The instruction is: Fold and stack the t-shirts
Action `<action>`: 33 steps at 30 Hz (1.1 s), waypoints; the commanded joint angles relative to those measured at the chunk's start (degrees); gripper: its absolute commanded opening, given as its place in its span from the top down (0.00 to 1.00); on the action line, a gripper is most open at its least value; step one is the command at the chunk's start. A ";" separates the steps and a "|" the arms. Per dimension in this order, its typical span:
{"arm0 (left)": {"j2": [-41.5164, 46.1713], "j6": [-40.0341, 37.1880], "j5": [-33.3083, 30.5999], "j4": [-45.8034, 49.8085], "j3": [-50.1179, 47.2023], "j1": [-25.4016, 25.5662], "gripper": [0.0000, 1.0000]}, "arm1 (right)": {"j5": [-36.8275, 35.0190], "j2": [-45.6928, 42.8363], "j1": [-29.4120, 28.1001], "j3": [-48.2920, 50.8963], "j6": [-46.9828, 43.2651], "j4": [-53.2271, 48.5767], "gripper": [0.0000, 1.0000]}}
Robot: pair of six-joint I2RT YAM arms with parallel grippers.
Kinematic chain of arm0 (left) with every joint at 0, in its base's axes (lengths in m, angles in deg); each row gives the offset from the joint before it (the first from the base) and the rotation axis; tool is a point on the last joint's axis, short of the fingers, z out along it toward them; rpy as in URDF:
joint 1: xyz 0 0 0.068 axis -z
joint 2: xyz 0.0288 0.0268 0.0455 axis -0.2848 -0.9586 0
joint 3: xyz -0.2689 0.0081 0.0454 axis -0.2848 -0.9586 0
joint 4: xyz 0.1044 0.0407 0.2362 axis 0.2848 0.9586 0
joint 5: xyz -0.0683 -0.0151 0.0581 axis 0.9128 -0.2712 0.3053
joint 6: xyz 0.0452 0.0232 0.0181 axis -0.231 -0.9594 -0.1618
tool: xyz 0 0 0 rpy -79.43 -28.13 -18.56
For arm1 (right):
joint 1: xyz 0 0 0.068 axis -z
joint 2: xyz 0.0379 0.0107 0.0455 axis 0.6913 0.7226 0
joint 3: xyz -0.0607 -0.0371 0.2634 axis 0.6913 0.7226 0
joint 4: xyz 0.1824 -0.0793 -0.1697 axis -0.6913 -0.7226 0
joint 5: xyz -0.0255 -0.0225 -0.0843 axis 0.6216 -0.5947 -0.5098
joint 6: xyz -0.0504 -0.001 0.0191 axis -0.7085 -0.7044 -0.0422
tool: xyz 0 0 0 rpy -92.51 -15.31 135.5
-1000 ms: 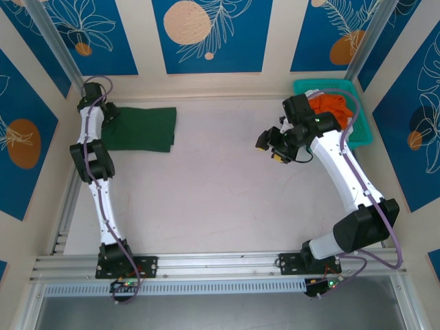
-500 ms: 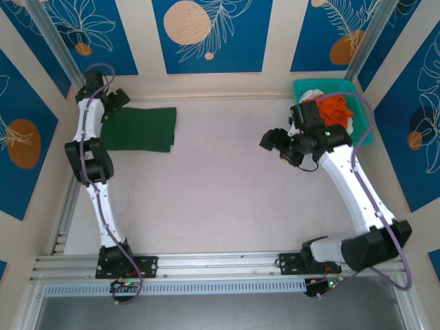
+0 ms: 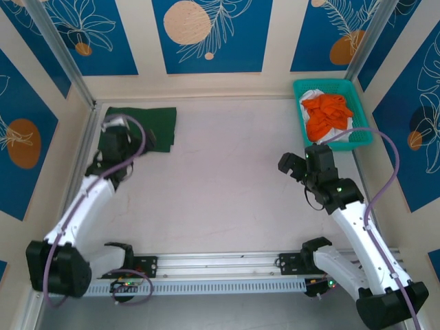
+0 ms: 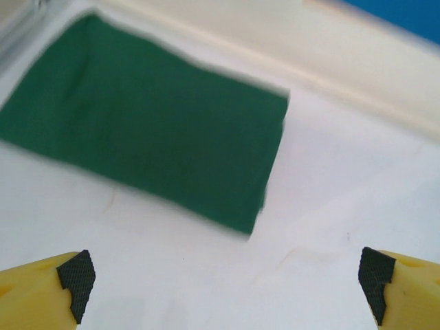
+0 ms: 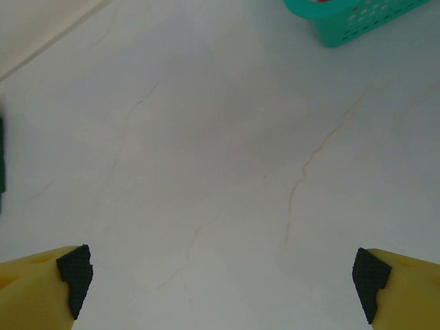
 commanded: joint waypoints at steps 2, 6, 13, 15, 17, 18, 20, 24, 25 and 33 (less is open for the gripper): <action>13.76 -3.31 -12.45 -5.40 -15.58 2.67 0.00 | -9.97 -0.35 0.19 6.82 -3.70 8.34 0.01; 24.30 -4.11 -17.14 -2.57 -24.39 2.58 0.00 | -13.03 0.78 -0.21 13.18 -6.22 14.75 0.01; 26.28 -1.58 -21.23 -2.22 -26.58 2.16 0.00 | -11.84 5.85 -3.44 16.56 -11.59 21.64 0.01; 22.56 -6.26 -19.63 -10.76 -27.09 1.22 0.00 | -12.23 9.78 -3.02 15.57 -14.10 26.17 0.01; 15.86 -11.00 -16.82 -16.28 -25.56 -0.13 0.00 | -4.25 13.82 -0.12 14.31 -19.55 30.76 0.01; 11.41 -12.60 -15.74 -16.95 -23.62 -0.81 0.00 | -1.29 15.92 1.69 13.46 -20.25 32.26 0.01; 3.94 -16.63 -12.81 -19.99 -20.87 -1.88 0.00 | 1.68 19.50 4.22 12.13 -21.44 35.83 0.01; -6.04 -17.94 -5.04 -33.27 -21.79 -5.58 0.00 | 2.18 26.61 7.07 10.93 -25.79 45.04 0.01; -7.95 -17.14 -4.80 -34.51 -21.43 -6.40 0.00 | 2.78 28.68 7.94 10.63 -26.19 46.61 0.01; -20.18 -23.68 2.90 -42.91 -17.43 -7.45 0.00 | 18.44 32.15 11.98 19.14 -32.26 66.76 0.01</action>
